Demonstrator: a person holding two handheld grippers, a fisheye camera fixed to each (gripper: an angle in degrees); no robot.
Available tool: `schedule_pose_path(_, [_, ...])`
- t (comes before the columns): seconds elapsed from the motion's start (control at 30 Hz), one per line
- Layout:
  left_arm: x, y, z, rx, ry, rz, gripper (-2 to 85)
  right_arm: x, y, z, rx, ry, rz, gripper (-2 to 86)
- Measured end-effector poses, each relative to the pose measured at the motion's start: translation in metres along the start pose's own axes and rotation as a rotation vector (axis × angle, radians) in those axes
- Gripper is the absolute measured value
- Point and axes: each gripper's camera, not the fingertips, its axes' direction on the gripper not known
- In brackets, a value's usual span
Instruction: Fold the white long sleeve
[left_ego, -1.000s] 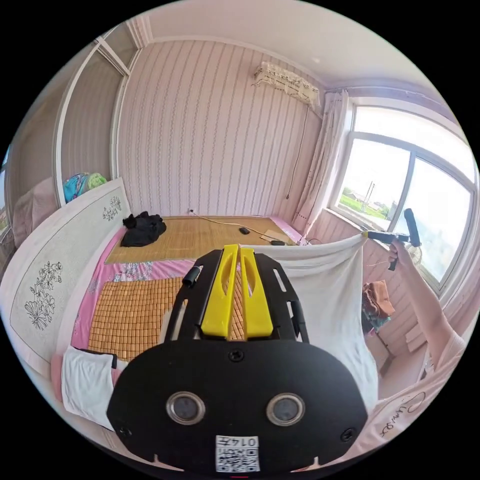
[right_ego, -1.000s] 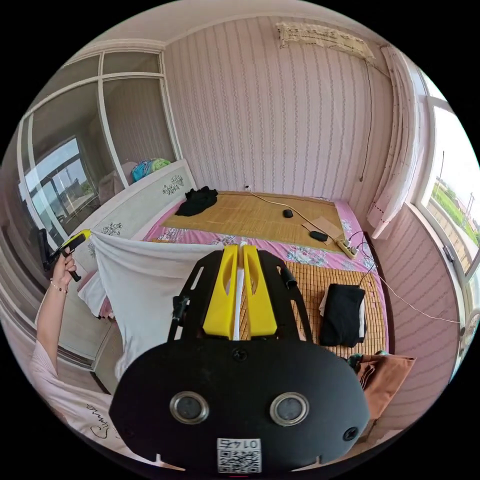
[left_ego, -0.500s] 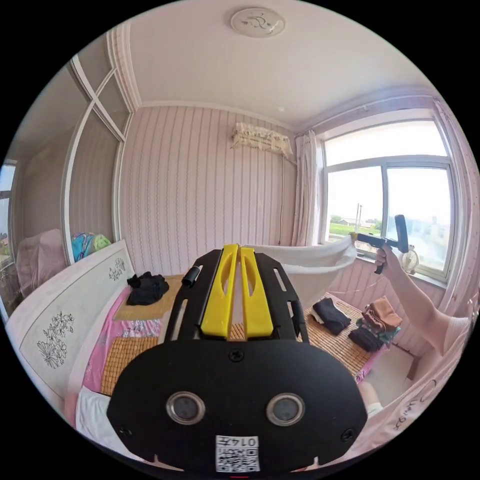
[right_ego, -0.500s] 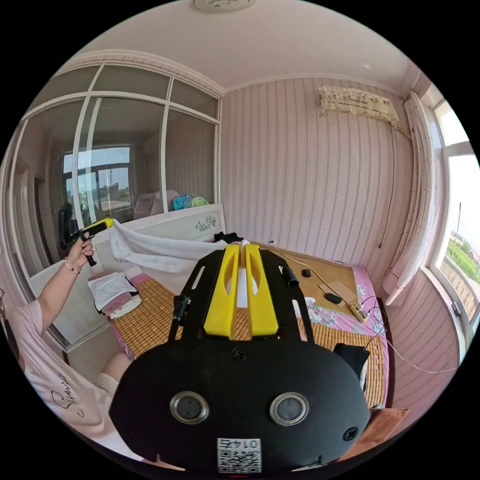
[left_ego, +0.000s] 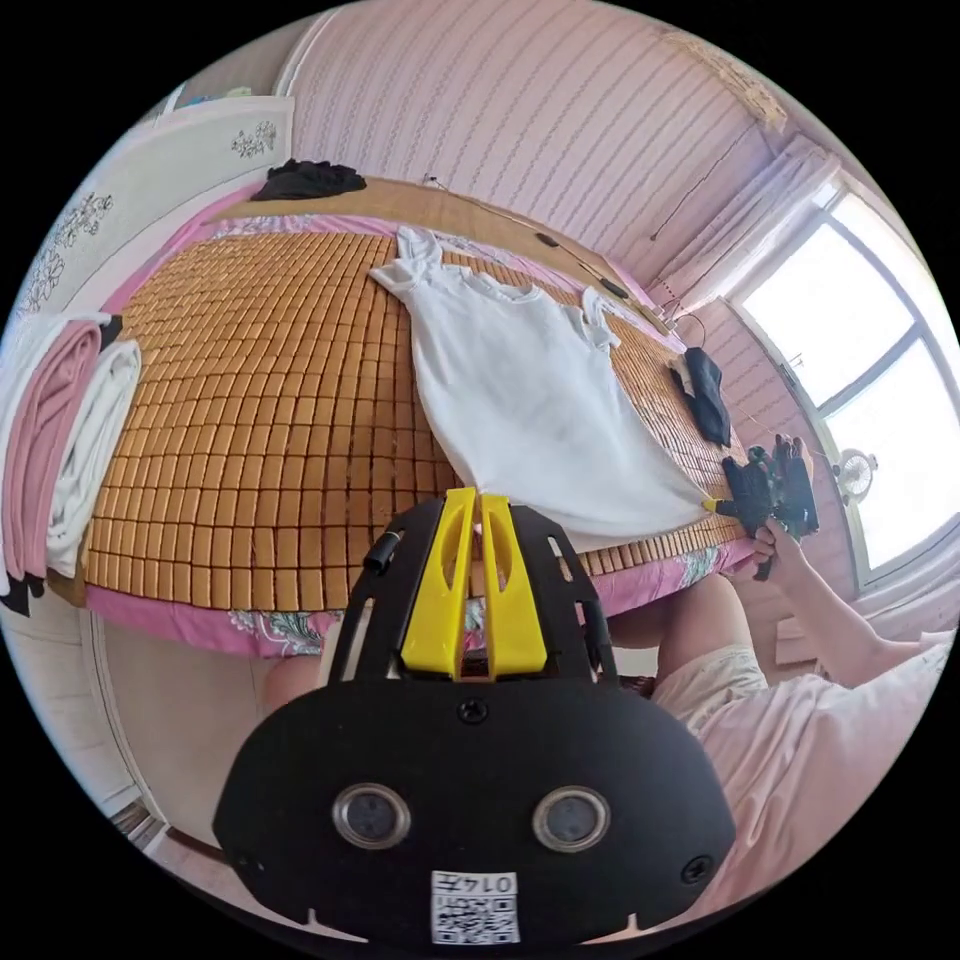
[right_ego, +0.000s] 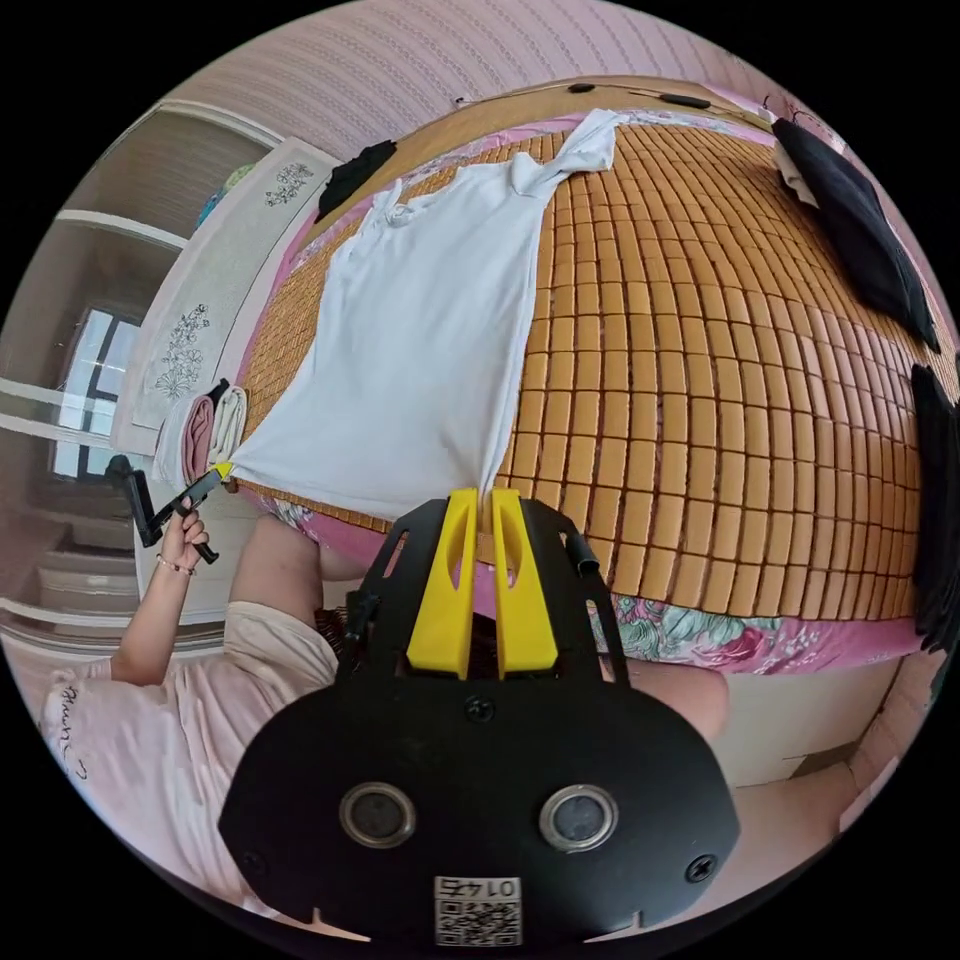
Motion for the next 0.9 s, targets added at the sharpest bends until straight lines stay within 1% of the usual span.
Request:
schedule_pose_path(0.1, [-0.018,0.009,0.019,-0.067,0.017,-0.028,-1.0,0.010,0.004,0.018,-0.037,0.012,0.021,1.7])
schedule_pose_path(0.27, [-0.034,0.007,0.036,-0.172,0.024,0.037,-1.0,0.010,0.000,0.034,-0.066,0.000,-0.018,1.9])
schedule_pose_path(0.4, [-0.042,-0.001,0.043,-0.210,0.029,0.064,-0.8,0.011,-0.006,0.042,-0.085,-0.008,-0.016,2.5])
schedule_pose_path(0.5, [-0.050,-0.007,0.052,-0.257,-0.002,0.092,-0.2,0.014,-0.012,0.053,-0.105,0.044,-0.024,3.5])
schedule_pose_path(0.57, [-0.058,-0.012,0.068,-0.343,-0.032,0.098,0.9,0.016,-0.017,0.061,-0.118,0.084,-0.024,5.1])
schedule_pose_path(0.6, [-0.060,-0.013,0.071,-0.353,-0.048,0.107,1.9,0.016,-0.018,0.062,-0.120,0.093,-0.025,5.7])
schedule_pose_path(0.67, [-0.065,-0.017,0.076,-0.383,-0.094,0.136,4.4,0.014,-0.024,0.067,-0.111,0.138,-0.022,9.4])
schedule_pose_path(0.77, [-0.076,-0.028,0.081,-0.367,-0.083,0.111,5.7,0.013,-0.033,0.075,-0.109,0.190,-0.009,12.5])
schedule_pose_path(0.9, [-0.084,-0.050,0.110,-0.401,-0.037,0.073,7.9,0.014,-0.047,0.097,-0.171,0.217,0.006,11.6])
